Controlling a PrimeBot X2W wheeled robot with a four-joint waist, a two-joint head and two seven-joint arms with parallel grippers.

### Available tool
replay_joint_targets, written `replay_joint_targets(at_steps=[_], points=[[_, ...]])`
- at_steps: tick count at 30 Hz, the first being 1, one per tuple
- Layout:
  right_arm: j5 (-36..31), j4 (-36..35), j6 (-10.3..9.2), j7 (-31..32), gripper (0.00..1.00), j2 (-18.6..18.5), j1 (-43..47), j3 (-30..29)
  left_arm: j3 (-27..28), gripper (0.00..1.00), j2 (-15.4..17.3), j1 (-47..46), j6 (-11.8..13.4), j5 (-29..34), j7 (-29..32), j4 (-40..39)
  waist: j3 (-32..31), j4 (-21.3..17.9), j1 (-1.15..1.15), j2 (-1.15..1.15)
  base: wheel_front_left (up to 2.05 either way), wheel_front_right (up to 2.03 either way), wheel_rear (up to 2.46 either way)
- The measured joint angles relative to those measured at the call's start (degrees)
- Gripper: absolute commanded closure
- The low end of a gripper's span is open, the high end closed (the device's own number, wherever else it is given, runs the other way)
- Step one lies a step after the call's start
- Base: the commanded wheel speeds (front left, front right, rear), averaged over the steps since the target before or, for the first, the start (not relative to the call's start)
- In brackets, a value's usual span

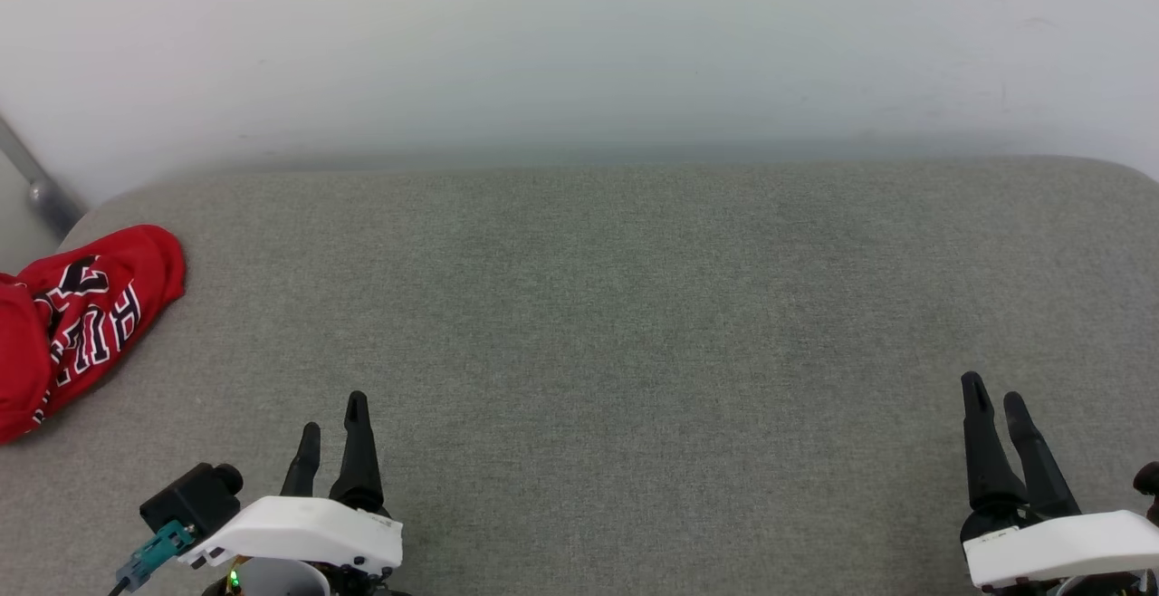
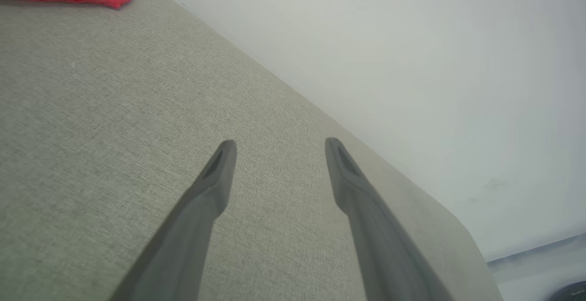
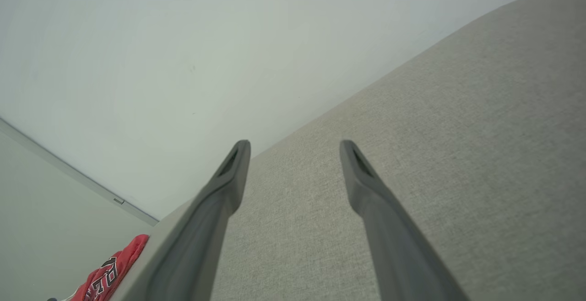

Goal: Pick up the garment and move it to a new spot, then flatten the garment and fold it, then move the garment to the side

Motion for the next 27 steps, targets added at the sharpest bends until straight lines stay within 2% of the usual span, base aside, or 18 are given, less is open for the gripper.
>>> replay_joint_targets(at_steps=[27], points=[[-18.4, -3.7, 0.00, -4.3, 0.00, 0.0, 3.3, 1.8, -6.4, 0.00, 2.6, 1.4, 5.7, 18.1, -4.4, -1.8, 0.1, 0.4, 0.00, 0.00, 0.00, 0.00, 0.00]])
